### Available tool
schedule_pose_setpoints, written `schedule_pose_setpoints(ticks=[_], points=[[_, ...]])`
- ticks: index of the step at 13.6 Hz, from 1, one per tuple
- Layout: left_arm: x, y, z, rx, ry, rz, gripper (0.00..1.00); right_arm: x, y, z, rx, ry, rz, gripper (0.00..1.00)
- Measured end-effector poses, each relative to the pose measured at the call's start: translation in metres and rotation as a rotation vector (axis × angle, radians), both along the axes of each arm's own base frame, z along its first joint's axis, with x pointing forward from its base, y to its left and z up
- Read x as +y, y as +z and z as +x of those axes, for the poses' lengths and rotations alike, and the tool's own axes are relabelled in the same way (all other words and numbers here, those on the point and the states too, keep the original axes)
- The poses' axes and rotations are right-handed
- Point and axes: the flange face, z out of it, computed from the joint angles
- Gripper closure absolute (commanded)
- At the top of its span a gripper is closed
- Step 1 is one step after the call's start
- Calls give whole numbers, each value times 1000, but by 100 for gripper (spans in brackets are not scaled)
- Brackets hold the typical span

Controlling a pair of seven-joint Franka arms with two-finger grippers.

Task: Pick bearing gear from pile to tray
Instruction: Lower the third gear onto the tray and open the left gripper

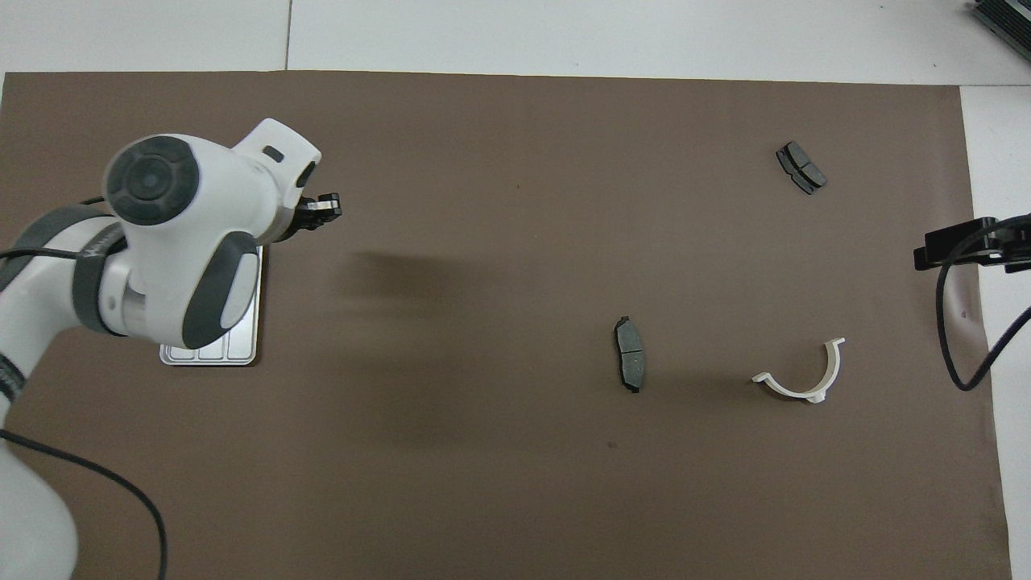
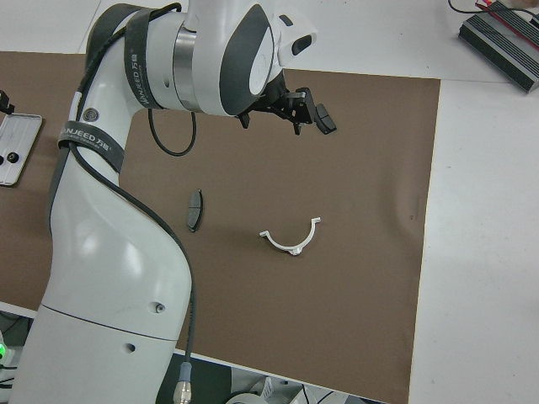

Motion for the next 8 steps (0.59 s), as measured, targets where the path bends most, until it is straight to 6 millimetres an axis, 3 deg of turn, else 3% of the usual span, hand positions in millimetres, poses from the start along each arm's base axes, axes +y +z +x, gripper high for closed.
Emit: schedule_pose_setpoints(ticks=[1,3,5,6,7,8], points=[[23,-8,-3,14,-14,6,100,-3,0,0,-1,-5,0,0],[37,-27,-10,16,-24,9,100,-3,1,-1,-2,-5,0,0],[34,-50,-17,17,-30,7,82,2,1,0,-2,4,1,0],[31,-57,-19,24,-33,6,53,4,1,0,-2,8,1,0],[29,-63,-21,29,-37,5,1,5,1,0,-2,8,1,0],[27,-68,-21,28,-40,4,0,4,1,0,-2,7,1,0]])
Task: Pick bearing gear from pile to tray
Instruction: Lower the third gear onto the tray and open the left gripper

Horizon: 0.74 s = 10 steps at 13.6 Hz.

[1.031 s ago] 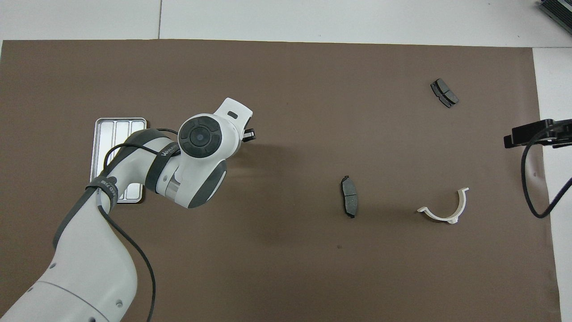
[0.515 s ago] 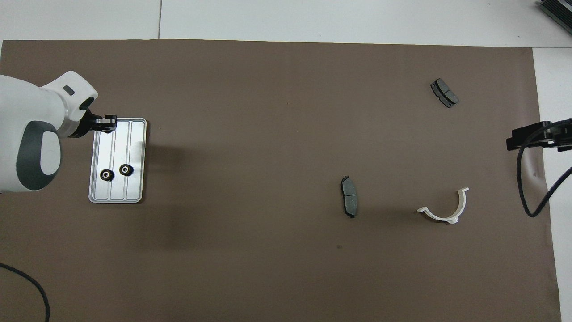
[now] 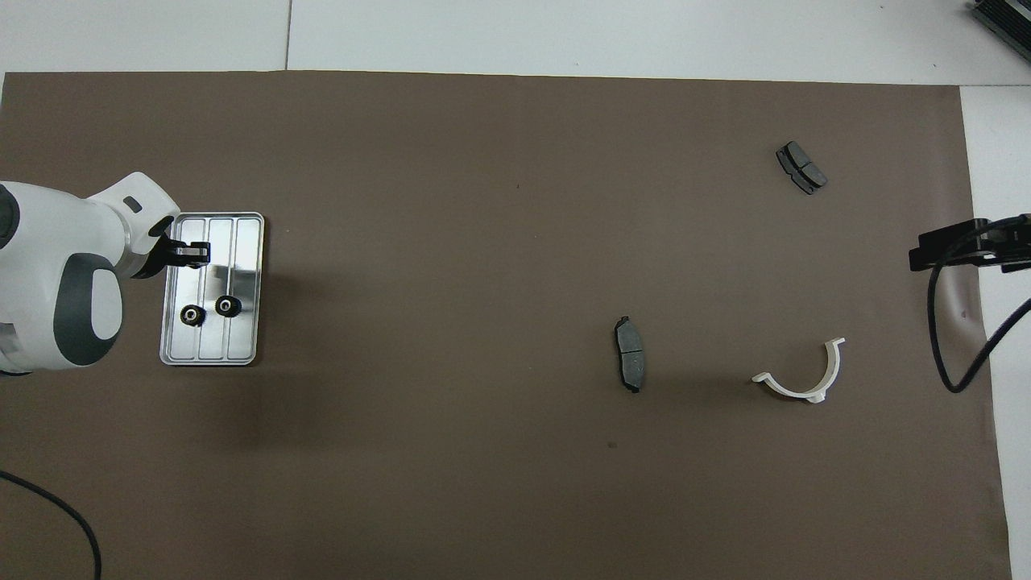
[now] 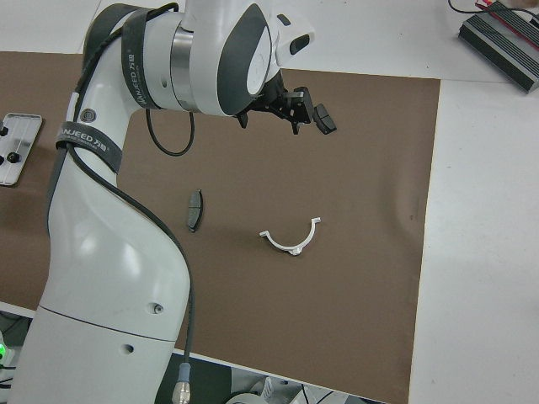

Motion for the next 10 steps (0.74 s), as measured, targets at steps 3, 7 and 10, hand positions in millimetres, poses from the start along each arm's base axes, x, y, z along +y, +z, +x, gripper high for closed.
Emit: schedule_pose_setpoints(ticks=[3,7,10], points=[[-9,-1,3,-16,-15,-2,0,0,0,0,0,0,0,0],[-36,38,10,-32,-58,-2,0,0,0,0,0,0,0,0],[-63,101,0,10,-103,5,0,0,0,0,0,0,0,0]])
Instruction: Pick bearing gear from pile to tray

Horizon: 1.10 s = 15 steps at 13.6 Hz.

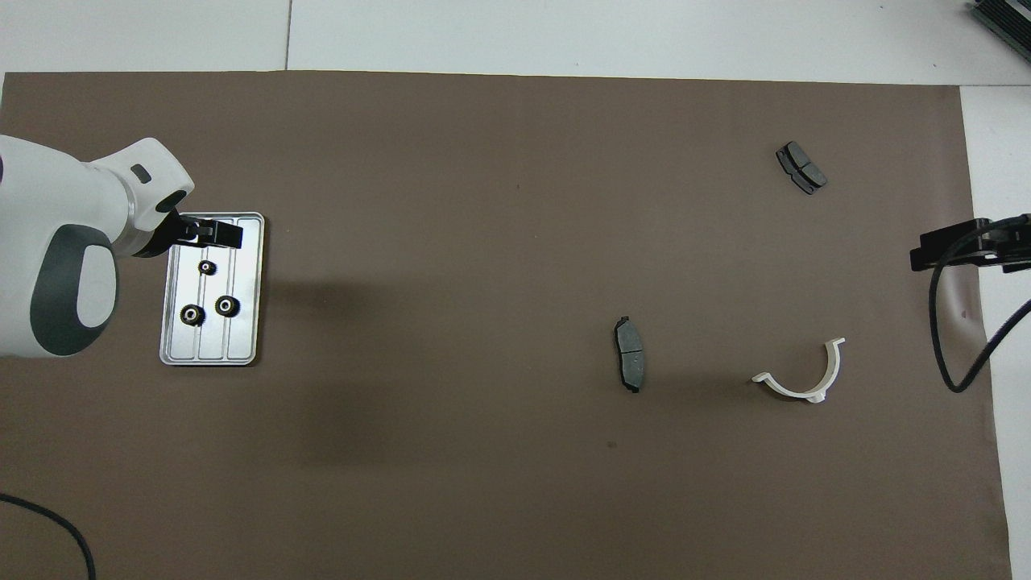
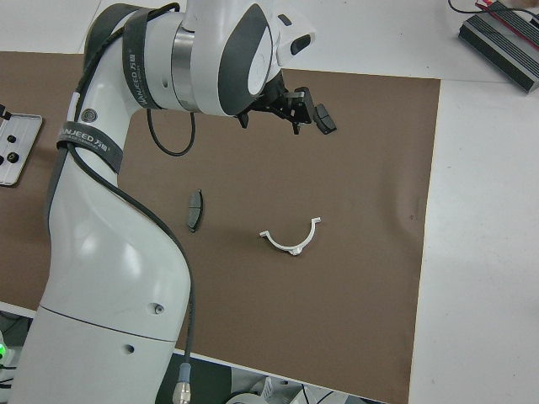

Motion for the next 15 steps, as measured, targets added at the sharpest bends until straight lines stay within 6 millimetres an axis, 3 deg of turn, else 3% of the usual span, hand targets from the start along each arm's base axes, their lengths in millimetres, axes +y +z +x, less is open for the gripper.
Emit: schedule_pose_setpoints(ticks=[2,5,9,11,13,15], points=[[-18,29,-11,-17,-28,1,0,0,0,0,0,0,0,0],[-12,77,-27,-44,-20,4,0,0,0,0,0,0,0,0],[-7,172,-47,-8,-11,11,0,0,0,0,0,0,0,0],[-9,206,-57,19,-13,10,0,0,0,0,0,0,0,0],[-9,220,-63,56,-13,12,0,0,0,0,0,0,0,0],[-9,220,-62,69,-14,11,0,0,0,0,0,0,0,0]])
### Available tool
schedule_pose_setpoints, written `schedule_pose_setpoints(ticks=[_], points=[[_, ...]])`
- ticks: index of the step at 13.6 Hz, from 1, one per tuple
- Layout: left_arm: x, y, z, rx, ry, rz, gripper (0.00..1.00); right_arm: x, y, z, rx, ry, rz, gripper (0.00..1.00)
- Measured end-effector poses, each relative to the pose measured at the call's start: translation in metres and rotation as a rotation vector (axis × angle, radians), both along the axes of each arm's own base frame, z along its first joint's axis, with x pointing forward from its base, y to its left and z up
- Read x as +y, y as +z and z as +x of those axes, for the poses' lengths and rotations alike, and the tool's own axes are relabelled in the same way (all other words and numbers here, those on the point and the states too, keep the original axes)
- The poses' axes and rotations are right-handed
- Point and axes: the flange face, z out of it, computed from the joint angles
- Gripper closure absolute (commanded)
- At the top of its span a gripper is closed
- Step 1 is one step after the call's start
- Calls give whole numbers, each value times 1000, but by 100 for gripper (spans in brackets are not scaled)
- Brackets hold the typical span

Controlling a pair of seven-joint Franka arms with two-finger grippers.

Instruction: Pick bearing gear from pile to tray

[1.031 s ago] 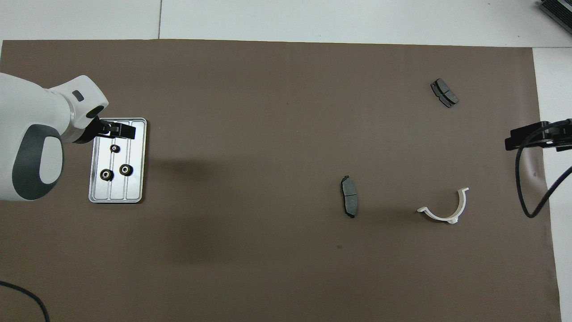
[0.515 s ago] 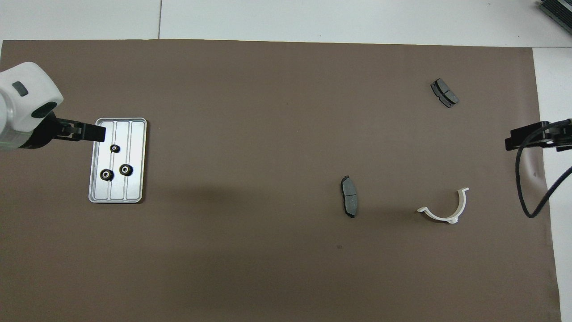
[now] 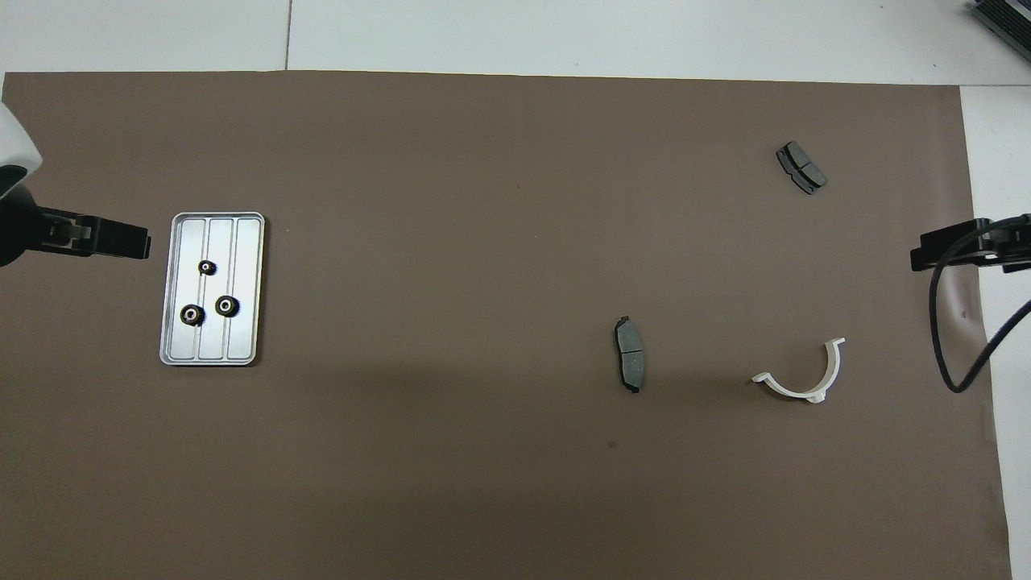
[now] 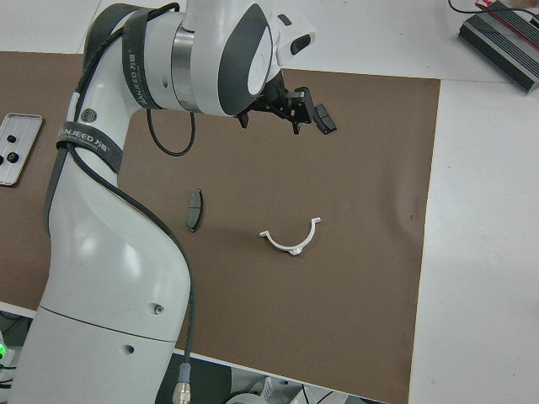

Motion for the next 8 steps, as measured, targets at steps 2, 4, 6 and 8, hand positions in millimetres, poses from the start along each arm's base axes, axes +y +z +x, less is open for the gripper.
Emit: schedule_pose_setpoints(ticks=[2,4,6,8], points=[[-2,-4,2,10,-4,-6,0,0,0,0,0,0,0,0],[-4,-5,2,13,-25,-25,0,0,0,0,0,0,0,0],[-2,-5,2,14,-48,-30,0,0,0,0,0,0,0,0],[1,-5,2,14,-47,-31,0,0,0,0,0,0,0,0]])
